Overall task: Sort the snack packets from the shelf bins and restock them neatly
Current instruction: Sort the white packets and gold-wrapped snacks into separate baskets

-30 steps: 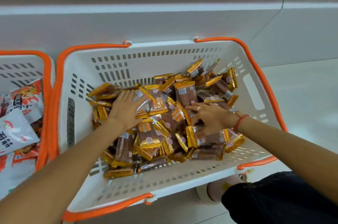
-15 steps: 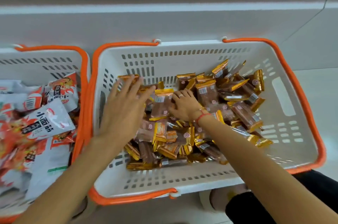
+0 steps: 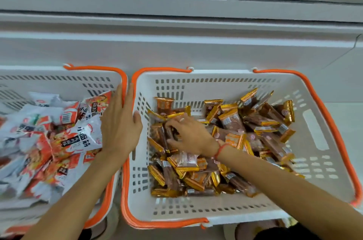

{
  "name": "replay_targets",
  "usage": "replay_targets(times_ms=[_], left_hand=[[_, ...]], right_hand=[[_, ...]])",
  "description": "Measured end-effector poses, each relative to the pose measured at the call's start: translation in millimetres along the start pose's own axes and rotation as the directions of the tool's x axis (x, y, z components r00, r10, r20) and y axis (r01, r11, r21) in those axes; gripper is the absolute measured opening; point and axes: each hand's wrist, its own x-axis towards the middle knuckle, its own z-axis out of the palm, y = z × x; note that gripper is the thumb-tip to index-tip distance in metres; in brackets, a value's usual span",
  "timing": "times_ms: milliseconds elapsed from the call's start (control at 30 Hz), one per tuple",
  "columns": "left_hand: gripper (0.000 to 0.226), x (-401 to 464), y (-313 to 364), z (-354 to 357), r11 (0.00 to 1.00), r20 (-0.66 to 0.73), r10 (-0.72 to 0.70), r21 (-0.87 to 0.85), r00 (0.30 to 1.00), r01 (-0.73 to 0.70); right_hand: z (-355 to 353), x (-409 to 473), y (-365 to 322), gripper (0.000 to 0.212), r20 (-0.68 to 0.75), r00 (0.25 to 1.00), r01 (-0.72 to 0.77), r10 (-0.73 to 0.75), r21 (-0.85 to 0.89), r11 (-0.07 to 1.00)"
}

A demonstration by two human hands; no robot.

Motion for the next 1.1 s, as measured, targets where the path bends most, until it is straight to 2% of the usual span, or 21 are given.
replay_targets(times_ms=[67, 167, 267, 333, 400, 467, 567, 633, 800, 867, 933, 1000, 1100], left_hand=[[0.071, 0, -3, 3, 1.000, 0.004, 0.002, 0.027, 1.000, -0.002], [0.069, 1, -5, 5, 0.999, -0.002, -0.004, 0.047, 1.000, 0.004], [0.067, 1, -4, 6, 0.999, 0.000, -0.001, 0.054, 1.000, 0.001], [0.065, 0, -4, 5, 0.999, 0.002, -0.015, 0.036, 1.000, 0.015], [0.064, 0, -2, 4, 1.000, 0.007, -0.022, 0.012, 1.000, 0.022], [0.065, 2, -2, 5, 1.000, 0.000, -0.020, -0.003, 1.000, 0.020], [0.068, 3, -2, 6, 0.999, 0.002, -0.024, -0.029, 1.000, 0.024], [0.069, 2, -3, 5, 0.998, -0.001, -0.019, -0.058, 1.000, 0.018], [0.067, 1, -4, 2, 0.988, 0.004, -0.006, -0.156, 1.000, 0.007], [0.066, 1, -4, -1, 0.985, 0.023, -0.005, -0.170, 1.000, 0.009], [0.066, 1, -3, -5, 0.987, 0.048, 0.013, -0.163, 0.999, -0.005], [0.067, 0, -3, -8, 0.989, 0.052, 0.030, -0.146, 0.998, -0.023], [0.068, -1, -2, -11, 0.991, 0.067, 0.043, -0.127, 0.997, -0.034]], right_hand=[[16, 4, -27, 0.060, 0.013, 1.000, 0.021, -0.023, 0.096, 0.995], [40, 6, -6, 0.064, 0.136, 0.990, -0.027, 0.030, -0.023, 0.999], [26, -8, 35, 0.053, 0.154, 0.987, -0.043, 0.053, -0.069, 0.997], [18, -19, 68, 0.047, 0.145, 0.983, -0.095, 0.116, -0.145, 0.985], [2, -32, 98, 0.047, 0.197, 0.960, -0.154, 0.198, -0.221, 0.963], [-12, -37, 105, 0.048, 0.276, 0.930, -0.163, 0.243, -0.283, 0.945], [-27, -24, 87, 0.048, 0.355, 0.881, -0.232, 0.312, -0.251, 0.940], [-32, -17, 77, 0.044, 0.364, 0.874, -0.240, 0.322, -0.253, 0.937], [-46, -6, 65, 0.028, 0.275, 0.920, -0.208, 0.278, -0.258, 0.943], [-50, 0, 57, 0.029, 0.273, 0.917, -0.226, 0.291, -0.244, 0.943], [-51, 6, 45, 0.032, 0.248, 0.920, -0.241, 0.305, -0.258, 0.936], [-45, 12, 28, 0.044, 0.172, 0.939, -0.264, 0.299, -0.195, 0.944], [-14, 21, -12, 0.085, 0.120, 0.973, -0.190, 0.195, -0.050, 0.980]])
